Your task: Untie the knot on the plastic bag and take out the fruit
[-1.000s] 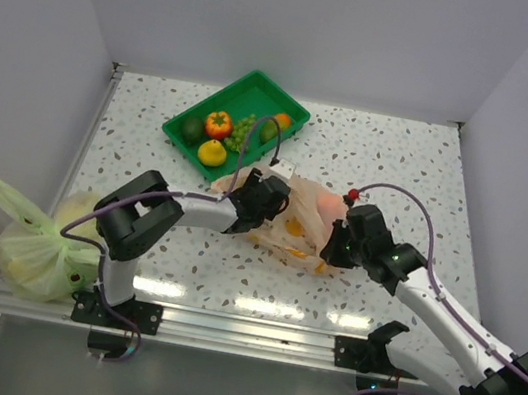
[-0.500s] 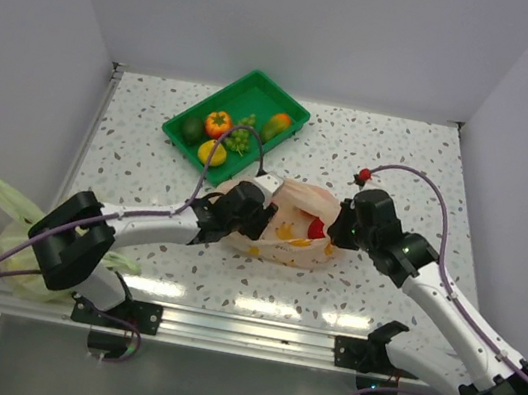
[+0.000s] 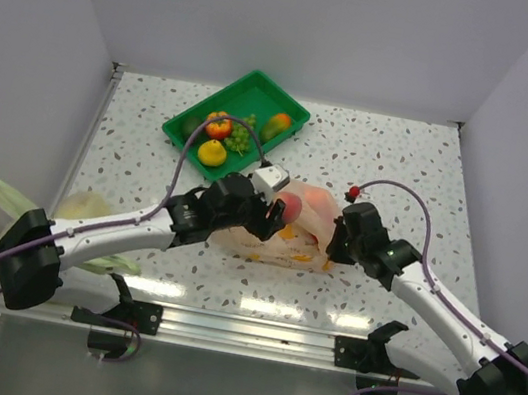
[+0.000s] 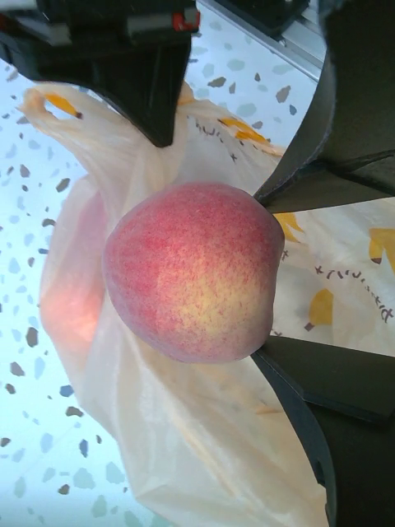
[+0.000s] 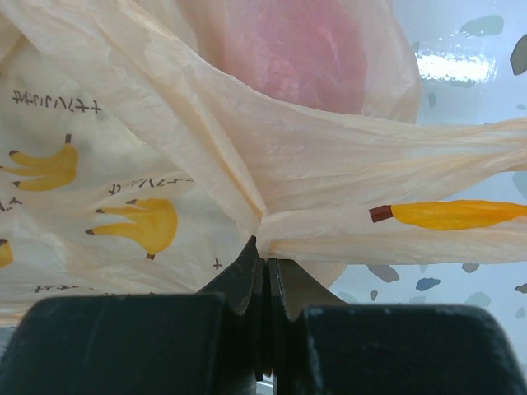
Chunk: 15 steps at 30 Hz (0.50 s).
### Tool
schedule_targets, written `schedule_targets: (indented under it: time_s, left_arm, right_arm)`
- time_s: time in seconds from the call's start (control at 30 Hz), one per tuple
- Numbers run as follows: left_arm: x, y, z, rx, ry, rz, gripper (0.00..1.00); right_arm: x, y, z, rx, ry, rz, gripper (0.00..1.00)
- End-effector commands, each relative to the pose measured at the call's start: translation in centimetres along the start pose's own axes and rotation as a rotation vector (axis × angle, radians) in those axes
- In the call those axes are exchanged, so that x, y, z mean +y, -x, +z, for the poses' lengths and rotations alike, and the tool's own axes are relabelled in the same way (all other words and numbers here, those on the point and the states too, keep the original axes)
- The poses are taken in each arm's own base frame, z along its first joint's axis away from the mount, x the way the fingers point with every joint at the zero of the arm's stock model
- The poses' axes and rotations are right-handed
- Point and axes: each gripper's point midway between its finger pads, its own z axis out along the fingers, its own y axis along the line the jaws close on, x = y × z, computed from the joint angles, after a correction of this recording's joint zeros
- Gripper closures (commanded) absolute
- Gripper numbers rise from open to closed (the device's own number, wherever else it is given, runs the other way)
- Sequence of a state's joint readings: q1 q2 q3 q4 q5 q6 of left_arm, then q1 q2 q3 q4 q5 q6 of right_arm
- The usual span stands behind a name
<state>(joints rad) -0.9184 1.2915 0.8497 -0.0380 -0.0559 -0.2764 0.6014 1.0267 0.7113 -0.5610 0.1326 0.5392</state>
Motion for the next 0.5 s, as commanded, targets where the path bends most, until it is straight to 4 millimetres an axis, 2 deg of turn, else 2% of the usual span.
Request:
schedule_targets:
  time_s: [0.0,0.03,0.1,0.13,0.2,0.23,0.3,0.33,0.4,0.43,0.47]
  left_arm:
    - [-1.8,5.4,-1.5,-0.122,-0.069,0.007,0.77]
    - [-1.5,6.9,-2.0,-0.152,-0.054,0.002,0.77]
    - [-0.3,8.2,-2.4,-0.173,-0.006,-0.01,0.79]
    - [0.8,10.1,-2.8,-0.211,0.025,-0.03,0.79]
    - [2.4,11.7,-3.1,-0.24,0.067,-0.045,0.8]
    - [3.9,13.4,-3.3,-0.271,0.107,-0.055,0.8]
    - [6.3,14.7,-3.4,-0.295,0.188,-0.069,0.8]
    - [8.5,15.5,-3.1,-0.304,0.244,-0.087,0.8]
    - [11.1,16.2,-2.6,-0.317,0.305,-0.108,0.81]
    - [13.6,16.3,-1.6,-0.303,0.356,-0.126,0.81]
    - [14.8,16.4,-1.0,-0.297,0.371,-0.134,0.81]
  right_arm:
    - [-0.3,0.0,0.0,-0.027,-0.008,0.015,1.0]
    - [-0.5,-0.2,0.0,-0.023,-0.013,0.016,1.0]
    - [-0.8,-0.7,0.0,-0.017,-0.021,0.017,1.0]
    - [-0.9,-0.8,-0.1,-0.019,-0.021,0.019,1.0]
    - [-1.2,-1.1,-0.2,-0.014,-0.028,0.016,1.0]
    - [-1.2,-1.1,-0.2,-0.015,-0.029,0.018,1.0]
    - [-1.4,-1.3,-0.3,-0.01,-0.032,0.017,1.0]
    - [-1.3,-1.3,-0.3,-0.009,-0.031,0.017,1.0]
    - [-1.2,-1.1,-0.5,-0.014,-0.026,0.018,1.0]
    - [-1.2,-1.1,-0.6,-0.012,-0.027,0.016,1.0]
    - [-1.2,-1.0,-0.8,-0.015,-0.026,0.018,1.0]
